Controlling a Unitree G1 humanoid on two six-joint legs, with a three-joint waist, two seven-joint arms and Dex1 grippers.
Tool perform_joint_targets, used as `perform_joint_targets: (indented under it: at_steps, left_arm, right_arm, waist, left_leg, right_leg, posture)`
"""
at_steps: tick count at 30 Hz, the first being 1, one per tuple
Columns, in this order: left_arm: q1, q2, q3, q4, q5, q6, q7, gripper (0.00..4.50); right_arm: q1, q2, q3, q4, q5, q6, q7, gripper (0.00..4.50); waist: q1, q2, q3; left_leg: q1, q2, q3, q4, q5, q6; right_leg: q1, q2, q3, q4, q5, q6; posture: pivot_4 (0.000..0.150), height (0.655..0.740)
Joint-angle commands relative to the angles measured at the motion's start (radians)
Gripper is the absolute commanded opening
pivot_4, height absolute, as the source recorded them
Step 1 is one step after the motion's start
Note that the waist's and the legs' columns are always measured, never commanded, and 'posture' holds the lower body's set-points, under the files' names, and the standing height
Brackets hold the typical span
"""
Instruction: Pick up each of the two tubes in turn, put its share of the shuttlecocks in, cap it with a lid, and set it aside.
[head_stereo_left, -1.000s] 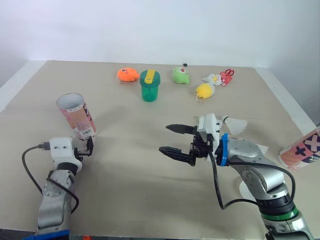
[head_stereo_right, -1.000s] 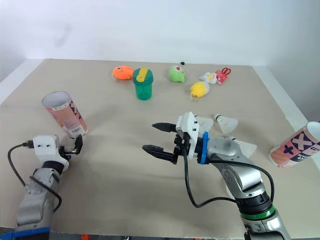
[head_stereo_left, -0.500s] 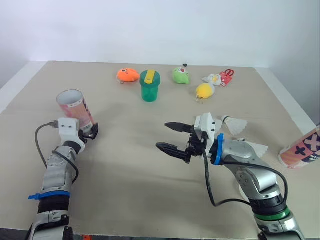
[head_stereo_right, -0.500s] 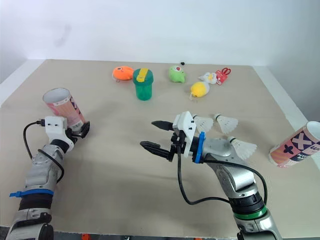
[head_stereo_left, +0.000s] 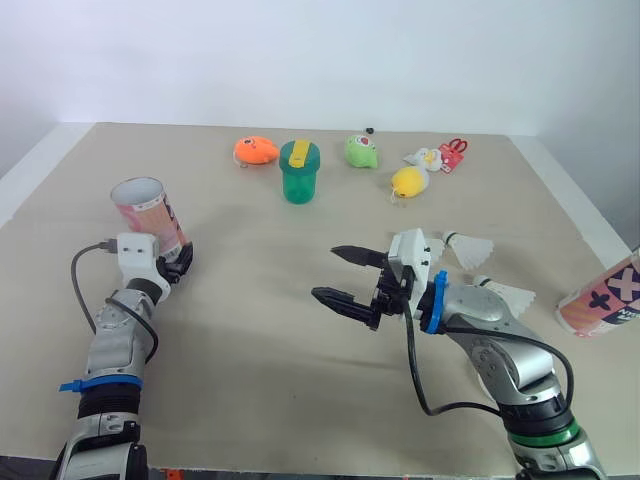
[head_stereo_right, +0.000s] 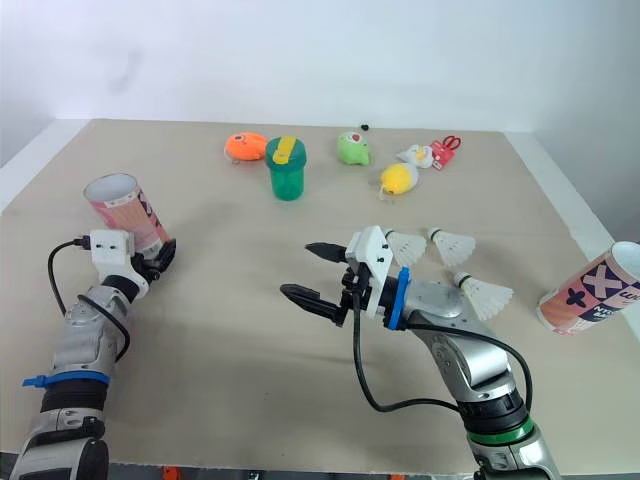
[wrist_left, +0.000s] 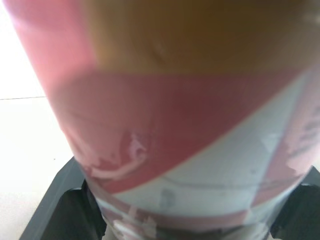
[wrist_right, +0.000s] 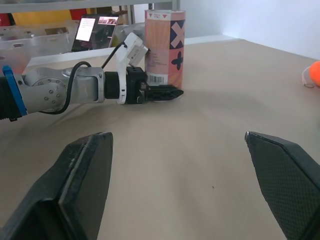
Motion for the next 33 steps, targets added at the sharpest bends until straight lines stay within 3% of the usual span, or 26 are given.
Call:
perform_joint_targets:
  at_steps: [1, 3, 9, 12, 16, 20, 24, 33]
  left_arm:
    - [0.038, 0.023, -0.009, -0.045, 0.0, -0.012, -0.035, 3.41]
    - [0.058, 0.069, -0.021, -0.109, -0.018, -0.004, -0.118, 3.41]
    - [0.1, 0.412, -0.161, -0.338, -0.072, 0.064, -0.639, 3.41]
    - [0.077, 0.535, -0.221, -0.351, -0.068, 0.083, -0.798, 3.41]
    - [-0.034, 0.741, -0.382, -0.332, 0.018, 0.088, -1.1, 3.41]
    - [-0.137, 0.764, -0.483, -0.289, 0.11, 0.029, -1.192, 3.41]
    - [-0.214, 0.704, -0.547, -0.286, 0.162, 0.024, -1.211, 3.41]
    - [-0.186, 0.666, -0.578, -0.304, 0.207, 0.058, -1.221, 3.41]
  right_arm:
    - [0.045, 0.03, -0.052, -0.045, -0.056, -0.085, -0.078, 4.5]
    - [0.108, 0.062, -0.077, -0.075, -0.109, -0.144, -0.154, 4.5]
    - [0.317, 0.13, -0.106, -0.141, -0.301, -0.263, -0.365, 4.5]
    - [0.349, 0.15, -0.098, -0.121, -0.362, -0.284, -0.414, 4.5]
    - [0.307, 0.192, -0.133, -0.038, -0.425, -0.255, -0.53, 4.5]
    - [0.269, 0.218, -0.147, 0.015, -0.434, -0.222, -0.567, 4.5]
    - [0.209, 0.245, -0.172, 0.086, -0.401, -0.177, -0.586, 4.5]
    - [0.094, 0.313, -0.211, 0.232, -0.349, -0.143, -0.607, 4.5]
  waist:
    - [-0.001, 0.0, 0.0]
    - [-0.001, -0.001, -0.001]
    - [-0.004, -0.004, 0.0]
    - [-0.014, 0.0, 0.0]
    - [-0.019, -0.003, 0.002]
    - [-0.019, -0.002, 0.002]
    - [-0.018, -0.002, 0.002]
    - [-0.019, -0.001, 0.002]
  left_leg:
    - [0.0, 0.0, 0.0, 0.0, 0.0, 0.0]
    - [0.0, 0.0, 0.001, -0.001, 0.0, 0.0]
    - [-0.002, 0.0, 0.002, -0.004, 0.0, -0.006]
    - [-0.001, 0.001, 0.002, -0.005, 0.0, -0.006]
    - [0.0, 0.001, 0.006, -0.004, 0.001, -0.005]
    - [0.001, 0.002, 0.009, -0.004, 0.001, -0.005]
    - [-0.002, 0.002, 0.007, -0.005, 0.0, -0.004]
    - [-0.002, 0.001, 0.006, -0.005, -0.002, -0.001]
  right_leg:
    - [0.0, 0.0, 0.0, 0.0, 0.0, -0.001]
    - [-0.001, 0.0, 0.001, 0.0, 0.002, -0.004]
    - [-0.004, -0.002, 0.0, 0.0, -0.002, -0.006]
    - [-0.004, -0.002, -0.002, 0.0, -0.005, -0.013]
    - [-0.005, -0.003, -0.001, 0.0, -0.006, -0.009]
    - [-0.006, -0.004, 0.0, 0.001, -0.007, -0.009]
    - [-0.006, -0.001, 0.001, 0.001, -0.008, -0.008]
    - [-0.006, -0.001, 0.002, 0.003, -0.007, -0.006]
  posture:
    - [0.15, 0.74]
    - [0.15, 0.74]
    - [0.15, 0.74]
    - [0.15, 0.74]
    - [0.15, 0.74]
    - [0.15, 0.74]
    - [0.15, 0.74]
    - [0.15, 0.74]
